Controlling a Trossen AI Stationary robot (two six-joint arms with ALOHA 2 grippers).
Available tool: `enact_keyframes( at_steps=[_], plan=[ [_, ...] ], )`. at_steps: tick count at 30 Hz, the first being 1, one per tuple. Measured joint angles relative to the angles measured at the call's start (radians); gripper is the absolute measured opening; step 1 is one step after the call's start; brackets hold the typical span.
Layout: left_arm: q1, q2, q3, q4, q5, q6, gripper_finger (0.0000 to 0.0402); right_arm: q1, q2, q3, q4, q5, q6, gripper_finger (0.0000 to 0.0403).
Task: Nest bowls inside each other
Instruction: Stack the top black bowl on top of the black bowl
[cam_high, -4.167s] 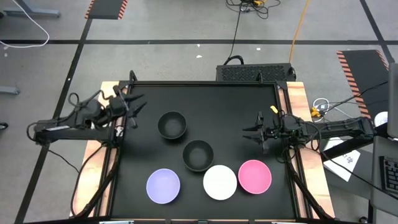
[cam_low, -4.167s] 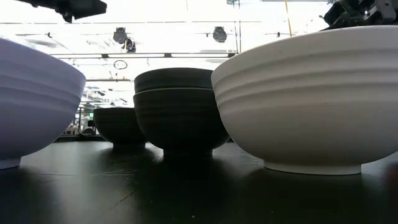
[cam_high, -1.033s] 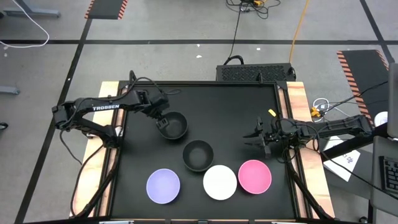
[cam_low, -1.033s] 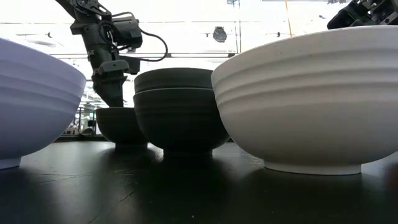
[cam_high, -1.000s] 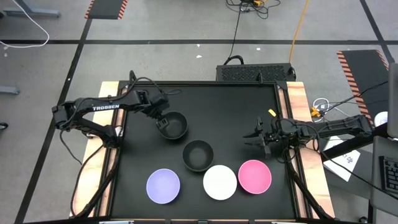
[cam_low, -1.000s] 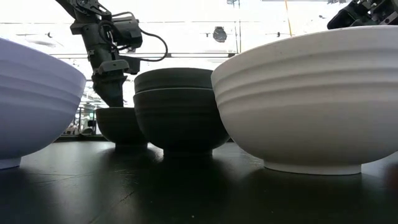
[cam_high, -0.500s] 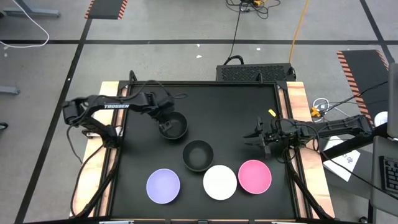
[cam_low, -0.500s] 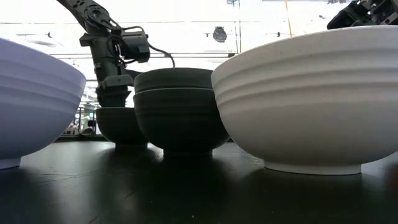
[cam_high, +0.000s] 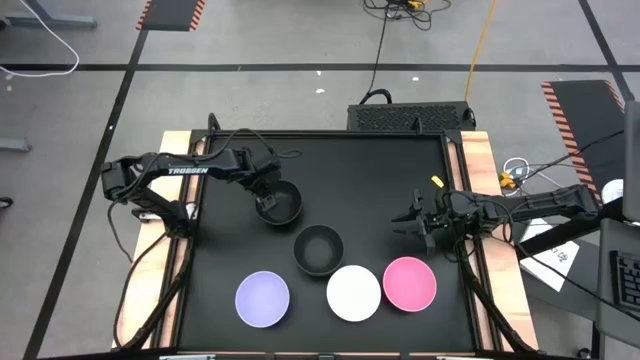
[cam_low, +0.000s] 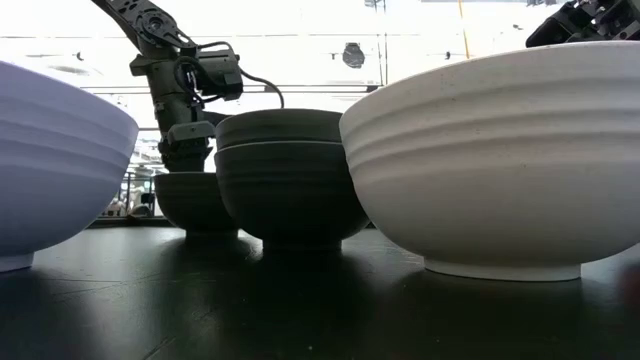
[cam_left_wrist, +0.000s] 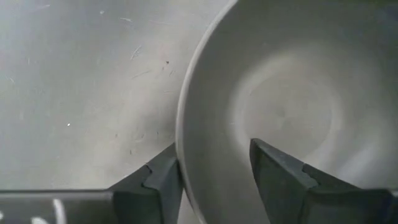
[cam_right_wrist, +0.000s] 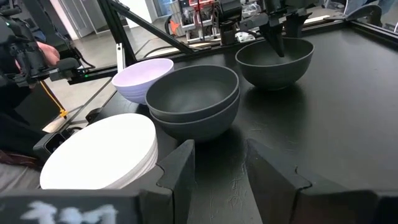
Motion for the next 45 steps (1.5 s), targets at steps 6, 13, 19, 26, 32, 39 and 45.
enact_keyframes(
  at_steps=[6,13,19,26,32,39,45],
  plan=[
    [0.0,0.0,0.042,-0.026,0.001,0.012,0.0148,0.0,0.0,0.0,0.0,0.0,0.0,0.0135],
    [0.0,0.0,0.075,-0.051,0.007,0.031,0.0076,0.0,0.0,0.0,0.0,0.0,0.0,0.0135],
    [-0.001,0.0,0.076,-0.061,0.058,0.045,0.0012,0.0,0.0,-0.002,0.003,0.0,0.0,0.0135],
    [-0.001,0.0,0.076,-0.052,0.035,0.057,0.0006,0.0,0.0,-0.047,0.02,0.0,0.008,0.0135],
    [0.002,0.0,0.077,-0.041,0.005,0.088,0.0004,0.0,0.0,-0.061,0.064,0.0,0.02,0.0135],
    [-0.001,0.0,0.185,-0.088,0.026,0.119,0.0003,0.0,0.0,-0.061,0.072,0.0,0.018,0.0135],
    [-0.023,0.0,0.355,-0.169,0.034,0.143,0.0003,0.0,0.0,-0.061,0.068,0.0,0.015,0.0135]
  ],
)
